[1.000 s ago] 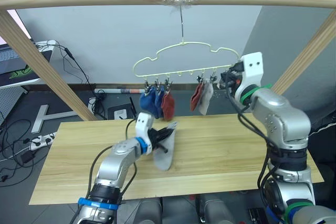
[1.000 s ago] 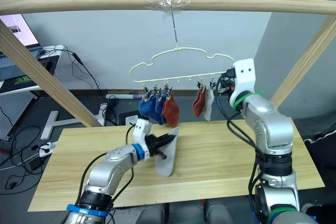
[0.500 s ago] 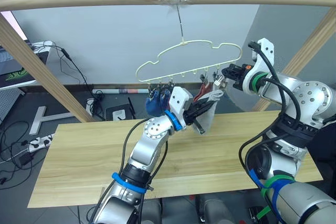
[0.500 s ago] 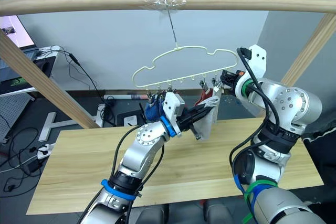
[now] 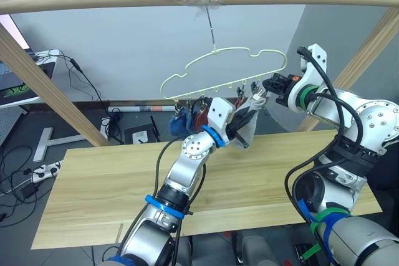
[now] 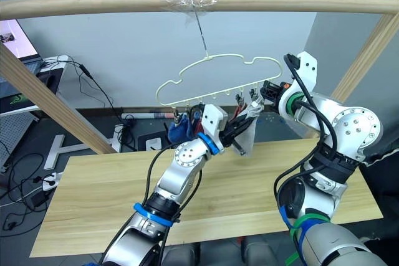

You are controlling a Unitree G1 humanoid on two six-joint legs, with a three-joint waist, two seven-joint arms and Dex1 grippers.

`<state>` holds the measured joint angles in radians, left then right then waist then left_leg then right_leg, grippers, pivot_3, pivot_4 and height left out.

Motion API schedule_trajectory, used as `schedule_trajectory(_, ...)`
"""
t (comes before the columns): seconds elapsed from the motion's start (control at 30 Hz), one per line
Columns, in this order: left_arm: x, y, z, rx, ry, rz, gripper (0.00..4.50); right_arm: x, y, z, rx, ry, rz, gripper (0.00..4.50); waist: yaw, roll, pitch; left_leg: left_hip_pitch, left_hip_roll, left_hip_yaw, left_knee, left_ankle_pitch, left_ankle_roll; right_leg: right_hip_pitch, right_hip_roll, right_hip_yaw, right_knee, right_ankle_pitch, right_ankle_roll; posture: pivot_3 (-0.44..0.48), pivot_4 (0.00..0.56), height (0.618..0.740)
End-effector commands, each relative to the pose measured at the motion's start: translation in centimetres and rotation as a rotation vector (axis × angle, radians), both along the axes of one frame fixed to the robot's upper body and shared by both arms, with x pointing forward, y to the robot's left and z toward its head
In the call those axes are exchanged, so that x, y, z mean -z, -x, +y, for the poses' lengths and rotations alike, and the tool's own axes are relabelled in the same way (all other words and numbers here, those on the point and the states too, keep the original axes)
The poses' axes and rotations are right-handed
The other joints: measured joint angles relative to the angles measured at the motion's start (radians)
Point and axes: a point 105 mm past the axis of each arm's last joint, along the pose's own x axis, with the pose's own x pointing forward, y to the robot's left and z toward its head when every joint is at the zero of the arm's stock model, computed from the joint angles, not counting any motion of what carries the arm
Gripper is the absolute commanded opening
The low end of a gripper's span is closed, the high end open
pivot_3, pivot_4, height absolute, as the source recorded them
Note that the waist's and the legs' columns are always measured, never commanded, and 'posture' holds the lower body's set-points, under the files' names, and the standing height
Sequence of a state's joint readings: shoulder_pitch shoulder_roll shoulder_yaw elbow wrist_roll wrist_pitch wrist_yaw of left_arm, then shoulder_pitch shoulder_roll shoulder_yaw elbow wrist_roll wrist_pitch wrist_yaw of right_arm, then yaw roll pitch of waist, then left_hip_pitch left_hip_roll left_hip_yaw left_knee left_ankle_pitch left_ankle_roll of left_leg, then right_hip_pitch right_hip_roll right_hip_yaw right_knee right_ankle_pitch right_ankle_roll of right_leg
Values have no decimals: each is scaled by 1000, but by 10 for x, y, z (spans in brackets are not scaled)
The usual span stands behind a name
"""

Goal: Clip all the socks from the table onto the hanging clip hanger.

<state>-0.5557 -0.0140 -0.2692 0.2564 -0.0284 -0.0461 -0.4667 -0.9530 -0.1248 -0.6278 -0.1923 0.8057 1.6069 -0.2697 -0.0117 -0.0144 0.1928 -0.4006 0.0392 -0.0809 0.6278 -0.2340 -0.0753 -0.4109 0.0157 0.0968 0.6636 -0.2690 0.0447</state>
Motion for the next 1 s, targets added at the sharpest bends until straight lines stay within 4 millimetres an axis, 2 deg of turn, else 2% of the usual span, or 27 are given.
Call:
schedule_trajectory(0.03, -16, -1, -5, -8, 28, -62, 31, -6, 4, -4, 2, -4, -22, 0, 0, 0, 0, 0, 0, 0, 0, 0, 0, 0, 0, 0, 0, 0, 0, 27, 178, 740)
schedule_trajectory(0.27, -18, 1, -14, 19, 35, -61, 31, -9, 6, 1, -24, -3, -22, 0, -7, 0, 0, 0, 0, 0, 0, 0, 0, 0, 0, 0, 0, 0, 0, 28, 172, 740)
schedule_trajectory(0.37, -20, 2, -16, 22, 40, -69, 0, -9, 7, 1, -28, -13, -17, 854, -13, 0, 0, 0, 0, 0, 0, 0, 0, 0, 0, 0, 0, 0, 0, 31, 168, 740)
schedule_trajectory(0.6, -22, 3, -16, 30, 44, -71, 0, -14, 9, -1, -35, -5, -30, 3314, -20, 0, 0, 0, 0, 0, 0, 0, 0, 0, 0, 0, 1, 0, 0, 34, 163, 740)
schedule_trajectory(0.7, -24, 4, -17, 46, 74, -38, 0, -23, 12, -4, -38, 43, -77, 4441, -20, 0, 0, 0, 0, 0, 0, 0, 0, 0, 0, 0, 0, 0, 0, 42, 161, 740)
schedule_trajectory(0.87, -20, 3, -26, 92, 218, 212, 0, -27, 24, -21, 22, 266, -203, 4479, -15, 0, 0, -2, 0, 0, 0, 0, 0, 0, 0, 0, -1, -3, 5, 33, 158, 740)
schedule_trajectory(1.0, -11, 1, -26, 118, 254, 330, 1089, -16, 35, -31, 55, 405, -280, 4500, -20, 0, 0, -1, -1, 0, 0, 0, 1, 0, 0, 0, -1, -4, 6, 25, 156, 740)
